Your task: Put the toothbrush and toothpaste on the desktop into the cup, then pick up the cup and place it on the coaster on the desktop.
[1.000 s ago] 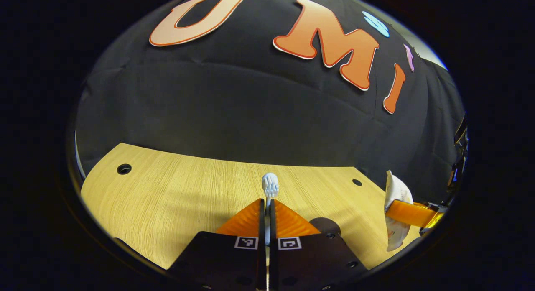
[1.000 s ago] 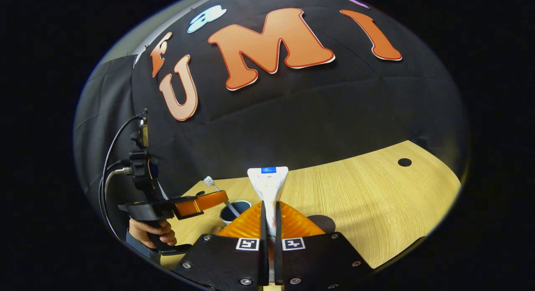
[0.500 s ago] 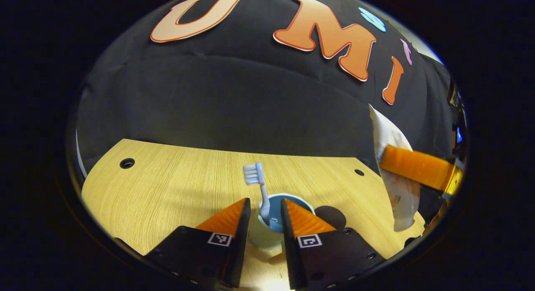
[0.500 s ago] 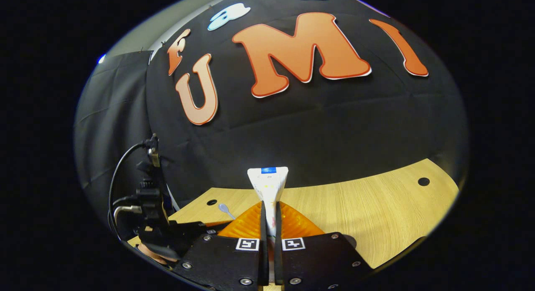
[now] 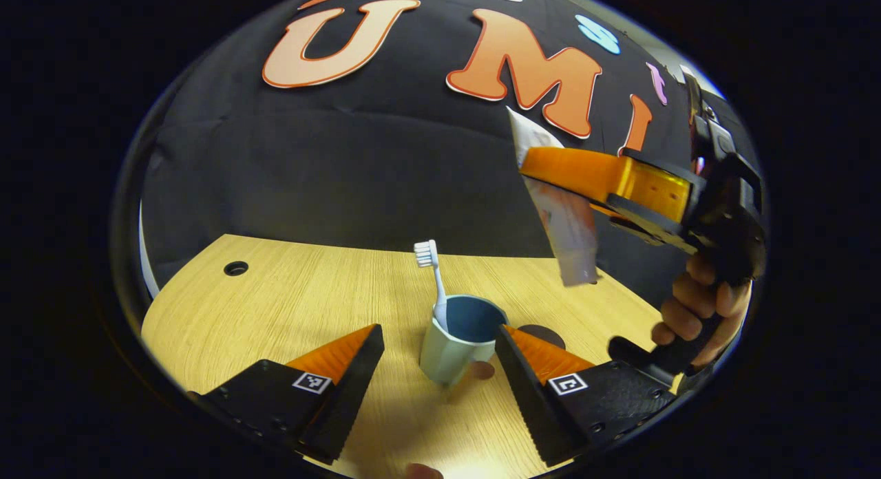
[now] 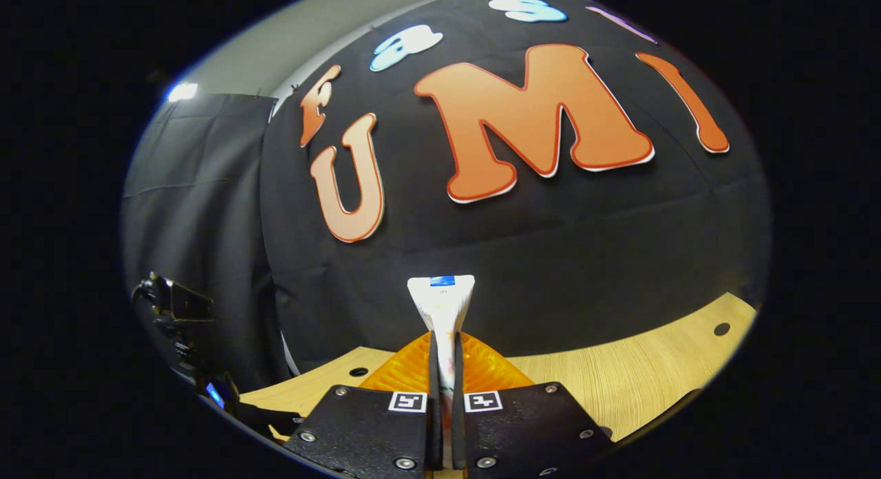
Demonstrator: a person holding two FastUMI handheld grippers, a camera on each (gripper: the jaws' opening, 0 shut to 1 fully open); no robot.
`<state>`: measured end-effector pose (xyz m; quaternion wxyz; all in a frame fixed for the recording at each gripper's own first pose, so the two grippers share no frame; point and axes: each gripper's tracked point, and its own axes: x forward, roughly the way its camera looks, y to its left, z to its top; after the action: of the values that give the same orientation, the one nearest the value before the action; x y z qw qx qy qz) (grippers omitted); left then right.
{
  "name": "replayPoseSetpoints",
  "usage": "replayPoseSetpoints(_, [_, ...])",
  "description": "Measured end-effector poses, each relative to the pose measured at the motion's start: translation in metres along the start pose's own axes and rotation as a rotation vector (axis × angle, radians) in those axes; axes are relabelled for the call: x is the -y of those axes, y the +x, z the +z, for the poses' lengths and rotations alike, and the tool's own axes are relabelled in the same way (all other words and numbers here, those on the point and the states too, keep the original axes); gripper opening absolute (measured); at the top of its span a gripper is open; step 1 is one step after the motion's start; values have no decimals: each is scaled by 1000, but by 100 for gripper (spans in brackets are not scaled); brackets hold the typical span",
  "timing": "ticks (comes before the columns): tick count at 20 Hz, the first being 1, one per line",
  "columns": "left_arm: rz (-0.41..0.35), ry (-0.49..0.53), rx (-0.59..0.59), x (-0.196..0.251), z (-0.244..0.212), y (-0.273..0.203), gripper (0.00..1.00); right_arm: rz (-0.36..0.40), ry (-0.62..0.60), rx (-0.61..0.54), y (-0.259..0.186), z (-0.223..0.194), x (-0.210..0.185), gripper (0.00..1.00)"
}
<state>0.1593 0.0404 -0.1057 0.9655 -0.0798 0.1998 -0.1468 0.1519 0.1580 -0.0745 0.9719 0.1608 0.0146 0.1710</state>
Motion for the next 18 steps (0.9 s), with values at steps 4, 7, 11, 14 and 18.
replayPoseSetpoints(4, [33,28,51,-10,9,-23,98,34,-28,61,10,-5,-4,5])
replayPoseSetpoints(7, [49,22,75,-19,12,-35,98,48,-28,52,16,-18,-7,6])
replayPoseSetpoints(11, [62,18,85,-27,12,-40,98,44,-21,-3,29,-51,-5,6])
replayPoseSetpoints(14, [69,14,72,-32,4,-37,98,30,-13,-41,33,-71,1,6])
replayPoseSetpoints(18, [84,-3,46,-38,-7,-37,98,32,0,-67,36,-89,0,6])
